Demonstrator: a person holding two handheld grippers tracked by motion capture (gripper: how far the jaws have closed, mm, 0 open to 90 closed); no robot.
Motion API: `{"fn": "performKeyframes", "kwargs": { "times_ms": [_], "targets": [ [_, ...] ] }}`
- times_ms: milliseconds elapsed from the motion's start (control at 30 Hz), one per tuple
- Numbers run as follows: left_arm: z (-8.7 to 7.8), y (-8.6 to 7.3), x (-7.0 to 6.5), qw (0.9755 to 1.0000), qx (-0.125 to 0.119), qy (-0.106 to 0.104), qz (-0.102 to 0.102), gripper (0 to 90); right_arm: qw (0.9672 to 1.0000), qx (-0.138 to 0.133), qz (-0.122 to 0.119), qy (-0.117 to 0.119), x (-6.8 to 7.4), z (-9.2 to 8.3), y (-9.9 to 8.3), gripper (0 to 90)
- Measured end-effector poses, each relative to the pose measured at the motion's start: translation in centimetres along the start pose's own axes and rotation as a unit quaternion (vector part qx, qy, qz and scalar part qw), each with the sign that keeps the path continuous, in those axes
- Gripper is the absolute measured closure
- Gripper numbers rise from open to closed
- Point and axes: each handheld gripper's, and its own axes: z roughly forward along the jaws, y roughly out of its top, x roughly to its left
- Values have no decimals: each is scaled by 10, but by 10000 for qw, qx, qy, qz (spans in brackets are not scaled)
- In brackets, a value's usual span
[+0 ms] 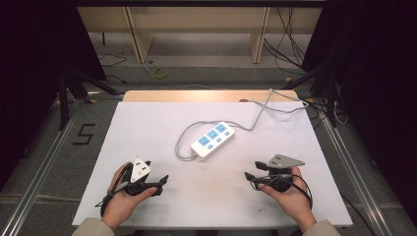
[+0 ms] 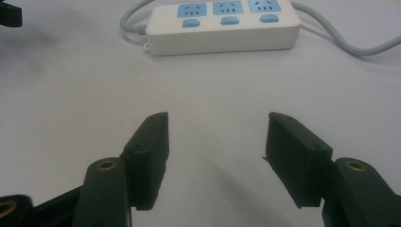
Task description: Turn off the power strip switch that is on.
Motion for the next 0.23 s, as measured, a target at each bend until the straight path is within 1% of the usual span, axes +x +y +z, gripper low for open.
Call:
{"fn": "performKeyframes", "kwargs": {
  "times_ms": [167,233],
  "targets": [
    [0,0,1,10000,-18,24,-23,212,9999,-79,81,-1,0,0,-2,387],
    [0,-1,2,10000,-8,19,-48,212,9999,-68,104,-21,-1,-1,-3,384]
  ]
}}
